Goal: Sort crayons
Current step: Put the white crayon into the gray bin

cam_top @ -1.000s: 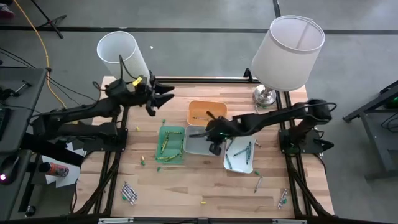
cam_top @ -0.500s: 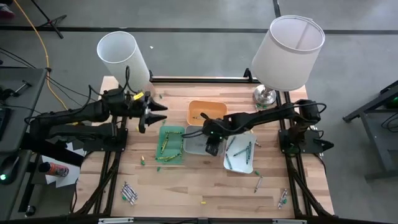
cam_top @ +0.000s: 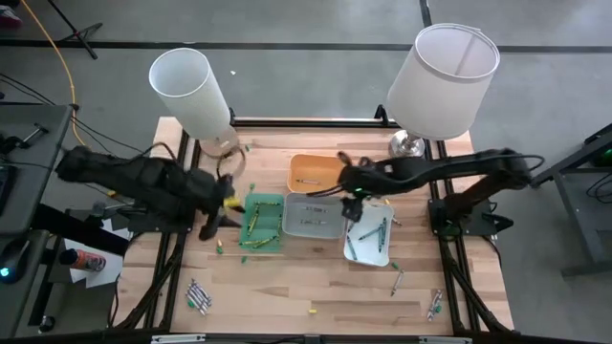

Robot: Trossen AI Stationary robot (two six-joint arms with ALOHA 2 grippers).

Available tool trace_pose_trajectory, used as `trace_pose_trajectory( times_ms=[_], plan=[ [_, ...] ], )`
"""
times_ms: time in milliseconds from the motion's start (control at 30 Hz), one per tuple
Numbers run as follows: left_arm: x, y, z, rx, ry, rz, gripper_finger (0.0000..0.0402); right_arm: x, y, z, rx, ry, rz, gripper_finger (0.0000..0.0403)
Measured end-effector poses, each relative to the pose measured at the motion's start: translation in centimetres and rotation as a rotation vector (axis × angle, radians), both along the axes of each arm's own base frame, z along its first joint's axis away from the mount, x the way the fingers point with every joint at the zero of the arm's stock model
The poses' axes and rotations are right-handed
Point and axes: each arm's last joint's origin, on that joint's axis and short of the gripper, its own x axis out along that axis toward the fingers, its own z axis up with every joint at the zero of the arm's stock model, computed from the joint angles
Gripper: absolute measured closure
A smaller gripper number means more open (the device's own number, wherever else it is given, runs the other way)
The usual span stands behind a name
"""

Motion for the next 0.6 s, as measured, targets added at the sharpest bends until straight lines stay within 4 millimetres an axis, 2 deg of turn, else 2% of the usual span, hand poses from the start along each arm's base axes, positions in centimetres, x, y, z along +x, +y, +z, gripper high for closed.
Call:
trace_pose_trajectory(
  times_ms=[167,300,433,600],
  plan=[
    [1.5,-4.8,0.1,0.152,0.236,-0.165,0.0204,-4.3,0.1,1.7,-0.026,-0.123,-0.065,0.0154],
    [1.7,-9.2,-1.7,0.234,0.468,-0.28,0.0204,-6.7,0.5,2.3,-0.034,-0.245,-0.076,0.0153],
    [1.3,-13.6,-3.9,0.176,0.601,-0.314,0.0204,-8.2,0.9,2.0,-0.002,-0.327,-0.081,0.0153],
    [0.5,-18.8,-6.7,0.126,0.626,-0.379,0.0204,-9.0,1.5,0.7,0.026,-0.336,-0.07,0.0153]
  ],
)
